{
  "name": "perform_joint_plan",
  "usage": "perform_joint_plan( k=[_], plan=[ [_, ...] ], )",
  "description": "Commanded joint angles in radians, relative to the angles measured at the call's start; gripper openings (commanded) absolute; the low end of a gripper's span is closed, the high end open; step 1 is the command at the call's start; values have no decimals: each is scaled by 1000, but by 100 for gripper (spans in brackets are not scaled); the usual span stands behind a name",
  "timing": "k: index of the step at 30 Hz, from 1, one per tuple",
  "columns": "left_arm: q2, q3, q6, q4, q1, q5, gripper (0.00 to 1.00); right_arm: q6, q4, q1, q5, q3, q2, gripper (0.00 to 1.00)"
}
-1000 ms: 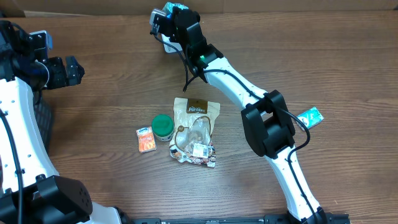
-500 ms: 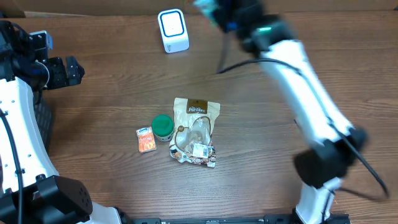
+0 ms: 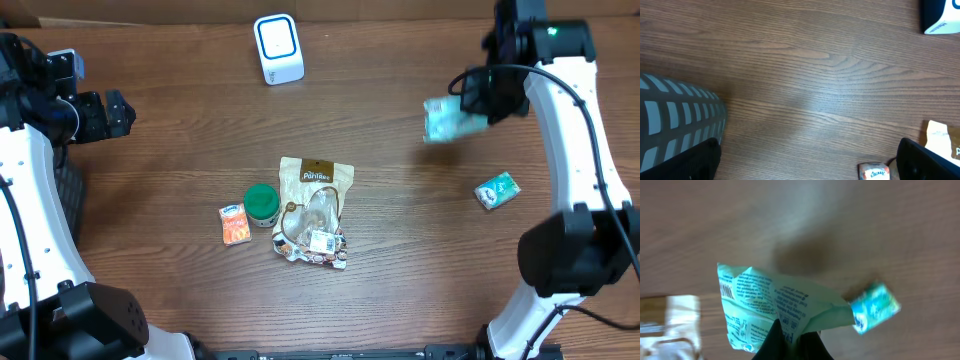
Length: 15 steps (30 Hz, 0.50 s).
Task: Scan the item barcode
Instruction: 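Carry the mint-green pack right and release it on the table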
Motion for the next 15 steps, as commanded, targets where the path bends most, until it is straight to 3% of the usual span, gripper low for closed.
perform_joint_plan(
  k=[1,8,10,13,15],
  plan=[
    [3,15,-10,0,10,11,100,28,19,-48,-24,-105,-4,4],
    [3,15,-10,0,10,11,100,59,55,-151,-24,-255,-4,4],
    [3,15,-10,0,10,11,99,59,50,-172,-24,-261,-4,9],
    [3,15,-10,0,10,11,100,58,39,-191,-24,-261,-4,38],
    [3,15,-10,0,10,11,100,51,41,-191,-25,-256,-4,48]
  ],
)
